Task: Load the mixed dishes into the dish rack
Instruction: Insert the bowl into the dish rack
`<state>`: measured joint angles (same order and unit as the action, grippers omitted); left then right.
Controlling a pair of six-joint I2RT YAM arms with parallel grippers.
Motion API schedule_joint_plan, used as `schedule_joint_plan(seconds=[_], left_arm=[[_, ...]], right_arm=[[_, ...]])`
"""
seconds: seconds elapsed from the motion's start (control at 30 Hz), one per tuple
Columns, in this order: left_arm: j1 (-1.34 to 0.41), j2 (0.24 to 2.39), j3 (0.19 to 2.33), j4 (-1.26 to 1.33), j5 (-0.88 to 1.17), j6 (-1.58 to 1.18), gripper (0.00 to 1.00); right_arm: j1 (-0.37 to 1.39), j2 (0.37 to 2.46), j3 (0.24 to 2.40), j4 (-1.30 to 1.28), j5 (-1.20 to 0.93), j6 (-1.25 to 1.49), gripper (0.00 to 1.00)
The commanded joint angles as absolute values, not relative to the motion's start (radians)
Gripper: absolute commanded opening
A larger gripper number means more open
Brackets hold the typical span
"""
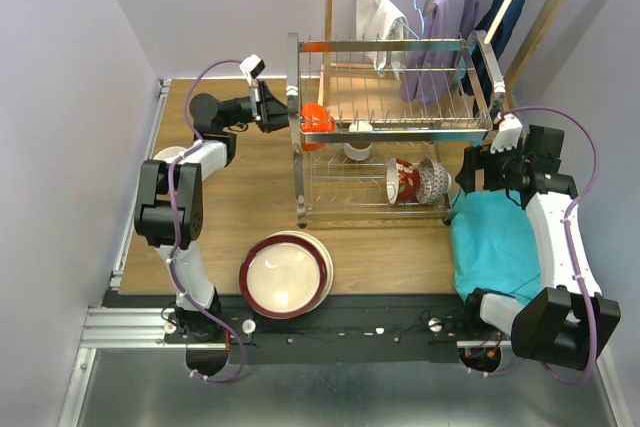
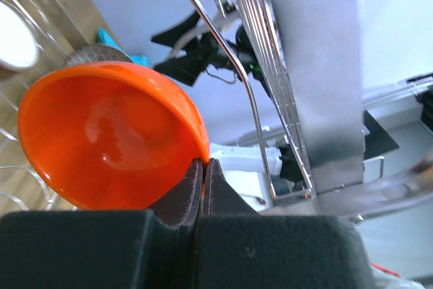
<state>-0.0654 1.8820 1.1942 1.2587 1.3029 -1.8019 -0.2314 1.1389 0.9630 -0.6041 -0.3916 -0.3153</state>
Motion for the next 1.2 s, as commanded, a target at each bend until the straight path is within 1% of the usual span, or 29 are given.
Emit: schedule_joint_plan(seconds=[0.0, 0.43, 0.7, 0.73, 0.83, 0.87, 0.93, 0.97, 1.0, 1.07, 1.17], left_arm=[[-0.141, 1.901, 1.187, 1.677, 1.321, -1.845, 0.0], [-0.293, 1.95, 1.071, 1.677, 1.342, -1.79, 0.0], [-0.328, 1.996, 1.006, 1.672, 1.27, -1.735, 0.0], [-0.334, 1.993, 0.999, 1.651, 1.26, -1.689, 0.0], [-0.341, 1.962, 0.956, 1.437, 1.211, -1.533, 0.0], [-0.341, 1.922, 0.945, 1.24, 1.192, -1.373, 0.0], [-0.341, 1.873, 0.937, 0.968, 1.123, -1.15, 0.0], [-0.341, 1.83, 0.945, 0.728, 1.096, -0.961, 0.0], [-0.341, 1.816, 0.951, 0.665, 1.077, -0.915, 0.0], [-0.338, 1.813, 0.95, 0.623, 1.055, -0.891, 0.0], [-0.336, 1.841, 0.95, 0.632, 1.057, -0.897, 0.0]], right_arm=[[-0.241, 1.12, 0.983, -0.669, -0.337, -0.44, 1.0], [-0.241, 1.112, 0.96, -0.65, -0.345, -0.433, 1.0], [-0.241, 1.127, 0.971, -0.653, -0.339, -0.442, 1.0], [-0.241, 1.127, 0.974, -0.655, -0.341, -0.443, 1.0], [-0.241, 1.132, 0.977, -0.66, -0.339, -0.445, 1.0], [-0.241, 1.135, 0.979, -0.661, -0.341, -0.443, 1.0], [-0.241, 1.14, 0.983, -0.658, -0.344, -0.443, 1.0], [-0.241, 1.141, 0.983, -0.654, -0.344, -0.442, 1.0], [-0.241, 1.144, 0.985, -0.653, -0.344, -0.442, 1.0], [-0.241, 1.146, 0.985, -0.649, -0.342, -0.44, 1.0], [-0.241, 1.147, 0.983, -0.647, -0.341, -0.439, 1.0]])
